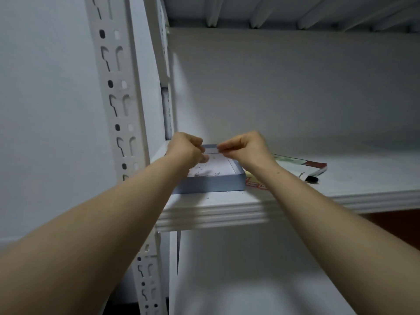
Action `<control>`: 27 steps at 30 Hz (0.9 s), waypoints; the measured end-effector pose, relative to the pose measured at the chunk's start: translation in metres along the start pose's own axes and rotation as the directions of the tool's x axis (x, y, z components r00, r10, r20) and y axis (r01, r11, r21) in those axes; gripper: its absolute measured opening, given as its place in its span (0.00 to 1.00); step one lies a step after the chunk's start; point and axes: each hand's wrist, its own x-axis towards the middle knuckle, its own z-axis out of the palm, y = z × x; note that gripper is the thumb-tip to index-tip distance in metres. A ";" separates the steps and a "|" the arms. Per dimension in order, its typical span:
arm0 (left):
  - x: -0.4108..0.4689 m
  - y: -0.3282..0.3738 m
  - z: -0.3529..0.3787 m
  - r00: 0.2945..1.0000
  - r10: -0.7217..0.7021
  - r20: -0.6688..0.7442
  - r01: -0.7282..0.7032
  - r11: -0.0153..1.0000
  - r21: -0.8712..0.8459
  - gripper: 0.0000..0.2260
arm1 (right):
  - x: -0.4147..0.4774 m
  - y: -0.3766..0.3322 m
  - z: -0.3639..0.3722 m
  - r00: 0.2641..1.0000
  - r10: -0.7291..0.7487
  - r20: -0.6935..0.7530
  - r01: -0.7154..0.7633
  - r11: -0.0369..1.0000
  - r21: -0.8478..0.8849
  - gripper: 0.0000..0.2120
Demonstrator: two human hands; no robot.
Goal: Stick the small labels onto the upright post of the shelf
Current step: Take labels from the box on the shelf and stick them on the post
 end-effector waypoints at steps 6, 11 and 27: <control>-0.030 -0.005 -0.007 0.933 0.358 -0.029 -0.324 0.875 0.359 0.14 | -0.021 -0.018 0.010 0.997 -0.060 -0.039 0.052 0.985 -0.167 0.06; -0.088 -0.051 -0.037 0.564 0.770 -0.298 -0.710 0.636 0.301 0.19 | -0.063 -0.036 0.038 0.984 -0.173 -0.034 0.175 0.982 0.071 0.07; -0.076 -0.126 -0.090 0.977 0.145 -0.155 -0.204 0.838 -0.506 0.15 | -0.097 -0.049 0.106 0.976 0.006 0.217 -0.051 0.978 0.201 0.13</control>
